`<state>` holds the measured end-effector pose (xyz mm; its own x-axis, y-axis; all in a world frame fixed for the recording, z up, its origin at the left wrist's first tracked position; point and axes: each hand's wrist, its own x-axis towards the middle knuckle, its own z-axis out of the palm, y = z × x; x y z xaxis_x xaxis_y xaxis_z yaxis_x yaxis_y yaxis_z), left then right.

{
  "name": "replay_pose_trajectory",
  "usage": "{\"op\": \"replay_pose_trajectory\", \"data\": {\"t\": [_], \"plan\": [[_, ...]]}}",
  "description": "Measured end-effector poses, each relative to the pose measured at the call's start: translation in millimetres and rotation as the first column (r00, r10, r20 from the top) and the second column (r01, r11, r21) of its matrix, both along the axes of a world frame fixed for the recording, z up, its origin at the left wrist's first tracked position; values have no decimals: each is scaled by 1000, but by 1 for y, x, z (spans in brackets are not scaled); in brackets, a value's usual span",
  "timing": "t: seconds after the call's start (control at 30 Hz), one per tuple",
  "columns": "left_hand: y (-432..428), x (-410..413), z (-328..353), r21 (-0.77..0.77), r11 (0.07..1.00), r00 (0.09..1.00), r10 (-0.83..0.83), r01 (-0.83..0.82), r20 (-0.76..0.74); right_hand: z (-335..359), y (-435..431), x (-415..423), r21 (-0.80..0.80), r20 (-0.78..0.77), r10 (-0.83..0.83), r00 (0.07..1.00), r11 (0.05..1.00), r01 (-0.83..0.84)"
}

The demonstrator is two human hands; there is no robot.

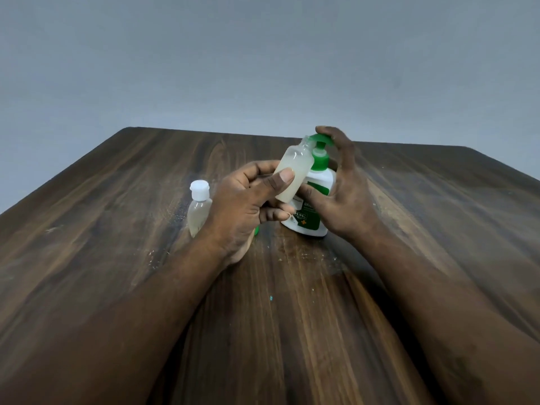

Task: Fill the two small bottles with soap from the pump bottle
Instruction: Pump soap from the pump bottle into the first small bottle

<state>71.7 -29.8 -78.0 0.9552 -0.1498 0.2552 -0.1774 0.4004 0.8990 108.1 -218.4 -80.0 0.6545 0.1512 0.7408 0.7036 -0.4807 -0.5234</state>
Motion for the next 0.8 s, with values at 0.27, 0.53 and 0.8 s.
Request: {"op": "replay_pose_trajectory", "data": {"t": [0.27,0.53,0.8], "plan": [[0,0,-2,6,1000,1000,-4,4,3,-2,0,0,1,5,-1,1000,1000,1],[0,1,-2,14,1000,1000,19,-19,22,-2,-1,0,-8,-3,-14,1000,1000,14],[1,2,-3,19,999,999,34,-35,21,-2,0,2,12,-2,-11,1000,1000,11]]}}
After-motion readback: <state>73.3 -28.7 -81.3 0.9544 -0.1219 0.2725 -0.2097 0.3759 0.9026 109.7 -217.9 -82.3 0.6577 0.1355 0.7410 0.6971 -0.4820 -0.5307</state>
